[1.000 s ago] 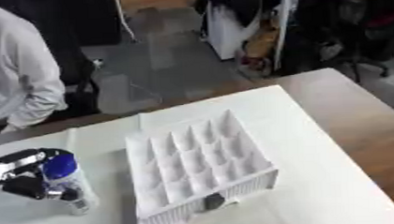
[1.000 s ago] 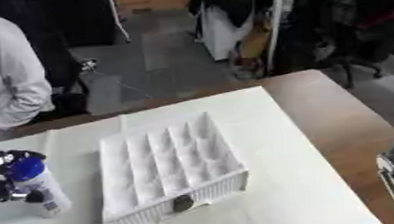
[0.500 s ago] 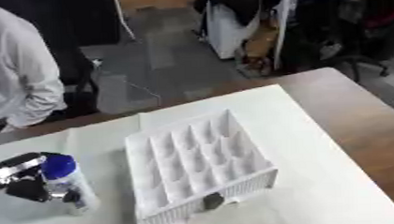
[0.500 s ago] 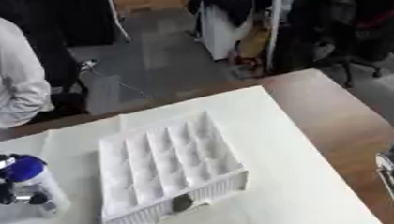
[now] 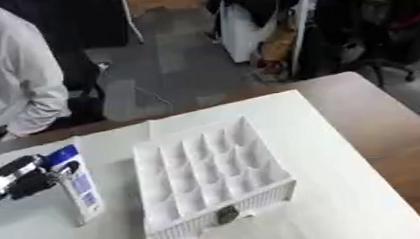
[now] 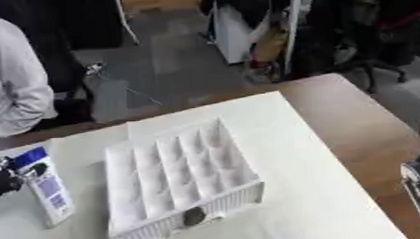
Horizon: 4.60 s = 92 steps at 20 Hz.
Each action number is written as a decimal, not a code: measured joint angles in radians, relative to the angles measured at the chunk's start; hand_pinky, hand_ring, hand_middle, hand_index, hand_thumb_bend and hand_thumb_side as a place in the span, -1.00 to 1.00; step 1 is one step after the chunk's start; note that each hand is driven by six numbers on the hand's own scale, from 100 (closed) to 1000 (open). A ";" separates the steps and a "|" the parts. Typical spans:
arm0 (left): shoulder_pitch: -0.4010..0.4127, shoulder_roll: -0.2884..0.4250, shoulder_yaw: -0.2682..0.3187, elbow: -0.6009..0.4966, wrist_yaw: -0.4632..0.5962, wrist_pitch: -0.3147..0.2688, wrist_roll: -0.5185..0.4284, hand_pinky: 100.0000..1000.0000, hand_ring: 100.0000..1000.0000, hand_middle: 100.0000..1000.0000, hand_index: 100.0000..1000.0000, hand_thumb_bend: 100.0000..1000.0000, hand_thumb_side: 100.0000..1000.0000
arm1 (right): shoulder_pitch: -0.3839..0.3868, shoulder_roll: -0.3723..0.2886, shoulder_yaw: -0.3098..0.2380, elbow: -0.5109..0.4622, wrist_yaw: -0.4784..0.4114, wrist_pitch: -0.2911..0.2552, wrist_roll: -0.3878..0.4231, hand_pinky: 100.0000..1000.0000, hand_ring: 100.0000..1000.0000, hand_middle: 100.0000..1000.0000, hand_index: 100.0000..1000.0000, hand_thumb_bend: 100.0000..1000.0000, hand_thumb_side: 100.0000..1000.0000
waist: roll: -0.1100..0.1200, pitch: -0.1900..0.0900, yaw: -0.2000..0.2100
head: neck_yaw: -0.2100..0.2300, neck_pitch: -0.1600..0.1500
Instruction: Pick up objects on the table and place them in the box.
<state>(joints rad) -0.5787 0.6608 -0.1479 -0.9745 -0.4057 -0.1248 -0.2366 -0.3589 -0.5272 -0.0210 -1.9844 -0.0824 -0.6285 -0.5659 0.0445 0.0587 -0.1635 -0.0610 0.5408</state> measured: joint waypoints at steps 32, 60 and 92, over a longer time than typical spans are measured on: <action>-0.034 0.075 -0.041 -0.489 0.219 -0.007 0.199 -1.00 -1.00 -1.00 -0.37 -1.00 0.76 | 0.018 -0.001 -0.001 0.000 0.002 0.001 0.000 -0.36 -0.22 -0.30 0.06 -1.00 1.00 | 0.003 -0.009 0.016 | -0.002 0.000; -0.181 -0.022 -0.179 -0.431 0.223 -0.114 0.053 -1.00 -1.00 -1.00 -0.20 -0.98 0.86 | -0.028 0.000 0.000 0.000 -0.016 0.003 0.004 -0.35 -0.22 -0.29 0.05 -1.00 1.00 | 0.026 -0.013 -0.020 | -0.010 0.000; -0.012 0.021 -0.105 -0.515 0.268 -0.198 0.056 0.06 0.33 0.61 0.81 0.30 1.00 | -0.012 0.000 -0.003 0.000 -0.009 0.008 -0.002 -0.35 -0.22 -0.29 0.06 -1.00 1.00 | 0.017 -0.014 0.010 | -0.028 -0.051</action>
<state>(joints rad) -0.5912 0.6818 -0.2533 -1.4896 -0.1378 -0.3223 -0.1808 -0.3708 -0.5277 -0.0241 -1.9844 -0.0919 -0.6207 -0.5677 0.0615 0.0447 -0.1537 -0.0889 0.4902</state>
